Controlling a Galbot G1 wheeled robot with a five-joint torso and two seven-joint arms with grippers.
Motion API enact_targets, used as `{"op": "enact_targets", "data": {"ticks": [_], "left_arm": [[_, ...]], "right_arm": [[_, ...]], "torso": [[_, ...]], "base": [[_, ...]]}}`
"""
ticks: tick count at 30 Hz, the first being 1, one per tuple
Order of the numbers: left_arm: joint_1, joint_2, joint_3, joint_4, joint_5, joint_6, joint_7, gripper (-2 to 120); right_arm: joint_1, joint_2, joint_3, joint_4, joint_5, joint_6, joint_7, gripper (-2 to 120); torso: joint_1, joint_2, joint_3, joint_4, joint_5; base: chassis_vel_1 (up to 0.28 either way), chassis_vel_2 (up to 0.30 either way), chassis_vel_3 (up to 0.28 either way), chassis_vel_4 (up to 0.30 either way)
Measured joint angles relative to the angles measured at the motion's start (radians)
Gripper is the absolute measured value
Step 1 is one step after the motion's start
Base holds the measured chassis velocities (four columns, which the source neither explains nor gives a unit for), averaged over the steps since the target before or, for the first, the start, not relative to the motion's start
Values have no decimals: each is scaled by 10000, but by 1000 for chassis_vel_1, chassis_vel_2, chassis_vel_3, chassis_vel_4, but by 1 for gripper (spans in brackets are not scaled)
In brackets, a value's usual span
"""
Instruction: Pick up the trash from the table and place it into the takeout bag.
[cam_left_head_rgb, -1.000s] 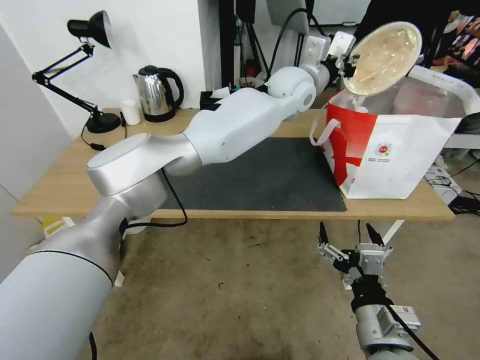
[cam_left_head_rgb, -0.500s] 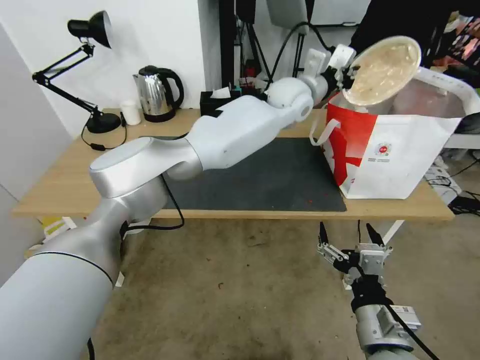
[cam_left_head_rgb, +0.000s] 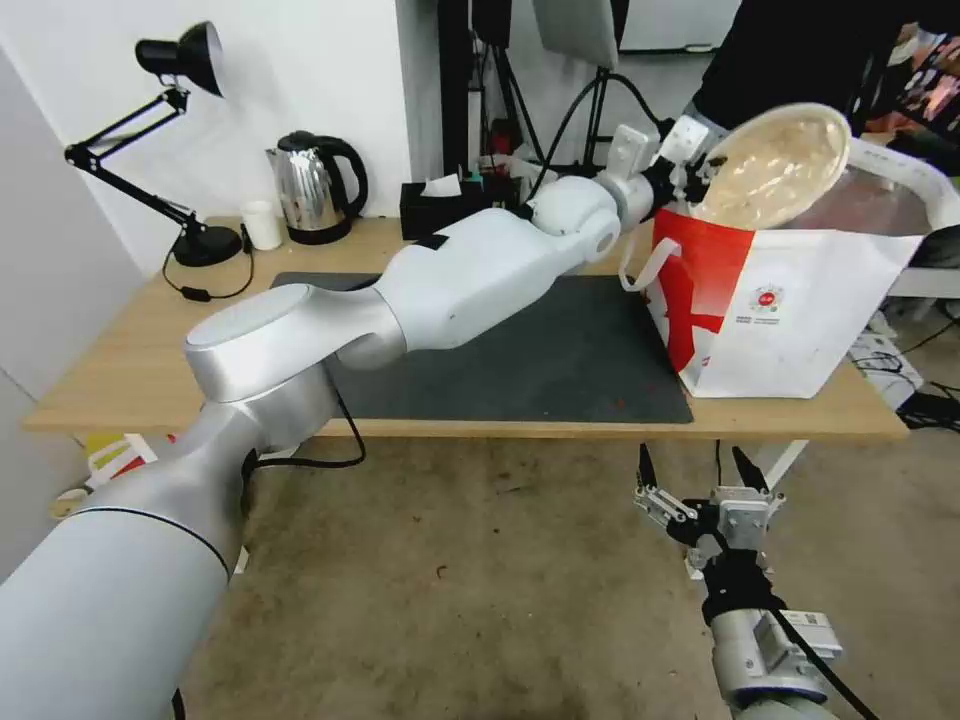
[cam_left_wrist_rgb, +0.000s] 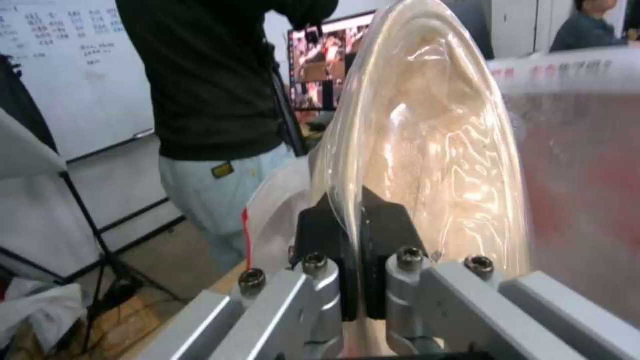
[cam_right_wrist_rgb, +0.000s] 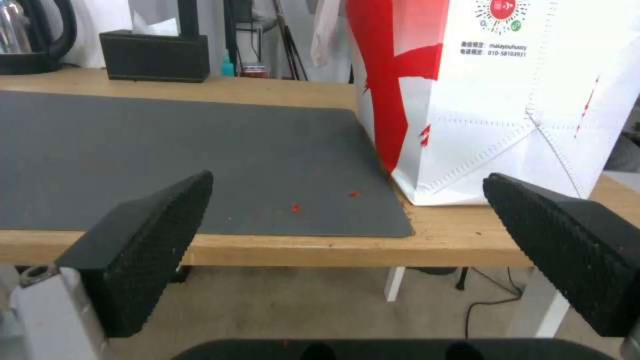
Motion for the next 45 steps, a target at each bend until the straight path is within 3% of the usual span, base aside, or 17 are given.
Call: {"op": "enact_targets", "data": {"ticks": [11,24,26,34,40,44,45], "left_arm": [[-16,3,143,166,-51,-93,281,5],[-74,12,-50,85,-344,-112,366,56],[-61,14,-81,56,-395,-105,367,57],[-150,16,-351,-340,-777,-74,348,91],[-301,197,-1073,-916,-811,-87,33,99],[-524,1300,-1705,-1842,-639,-210,-510,100],[-524,1300,-1705,-1842,-639,-210,-510,100]], "right_arm": [[0,0,0,0,0,0,0,100],[0,0,0,0,0,0,0,100],[0,0,0,0,0,0,0,100],[0,0,0,0,0,0,0,100],[0,0,0,0,0,0,0,100],[1,0,0,0,0,0,0,100],[1,0,0,0,0,0,0,100]], "torso": [[0,0,-1,-1,0],[0,0,0,1,0],[0,0,0,1,0],[0,0,0,0,0],[0,0,0,-5,0],[0,0,-1,-3,-1],[0,0,-1,-3,-1]], "base": [[0,0,0,0],[0,0,0,0],[0,0,0,0],[0,0,0,0],[0,0,0,0],[0,0,0,0],[0,0,0,0]]}}
